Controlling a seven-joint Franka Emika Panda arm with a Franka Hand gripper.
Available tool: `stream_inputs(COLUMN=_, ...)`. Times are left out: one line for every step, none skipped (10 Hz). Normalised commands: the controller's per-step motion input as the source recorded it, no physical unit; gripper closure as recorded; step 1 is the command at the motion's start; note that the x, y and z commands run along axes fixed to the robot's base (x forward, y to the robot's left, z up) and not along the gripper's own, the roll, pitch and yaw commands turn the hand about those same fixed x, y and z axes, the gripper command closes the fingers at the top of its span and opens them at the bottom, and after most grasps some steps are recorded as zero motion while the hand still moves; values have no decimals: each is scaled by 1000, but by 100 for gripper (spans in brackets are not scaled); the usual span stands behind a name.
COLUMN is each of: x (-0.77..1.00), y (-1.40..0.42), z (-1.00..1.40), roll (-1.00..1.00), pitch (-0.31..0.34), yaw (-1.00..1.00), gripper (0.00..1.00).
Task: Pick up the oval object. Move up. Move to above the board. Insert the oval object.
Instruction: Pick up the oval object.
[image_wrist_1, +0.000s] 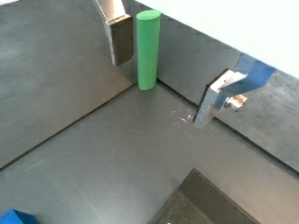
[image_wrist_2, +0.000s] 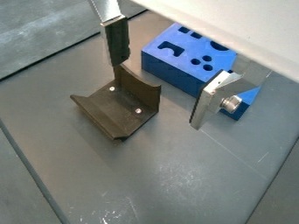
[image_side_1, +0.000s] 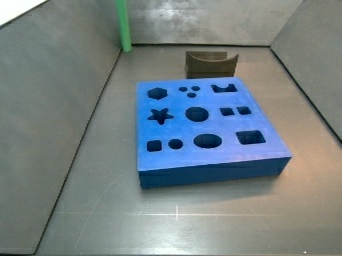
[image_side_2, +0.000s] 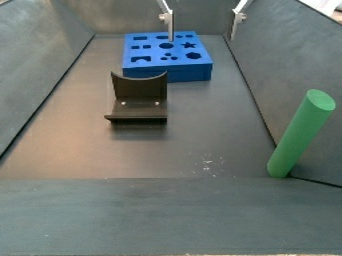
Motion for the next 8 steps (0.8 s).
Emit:
stream_inputs(x=-249, y=194, z=26, roll=-20, pitch=-30, yaw=0, gripper=0)
stream_inputs(x=-880, y=634, z=40, roll=-47, pitch=-43, yaw=71, gripper=0)
stream_inputs(x=-917, y=706, z=0, roll=-66, pitch=-51, yaw=83, gripper=0)
stream_inputs(x=-1000, y=634, z=-6, roll=-30, pitch=-70, yaw=17, gripper=0)
stream_inputs(x=-1000, y=509, z=0, roll=0, pitch=-96, yaw=0, gripper=0)
stream_inputs(x=-1000, y=414, z=0, roll=0, pitch=-103, yaw=0, gripper=0)
stream_inputs(x=-1000, y=371, z=0, roll=0, pitch=-106, yaw=-11, gripper=0)
stream_inputs(x=-1000, y=377, z=0, roll=0, pitch=-106, yaw=-14, gripper=0)
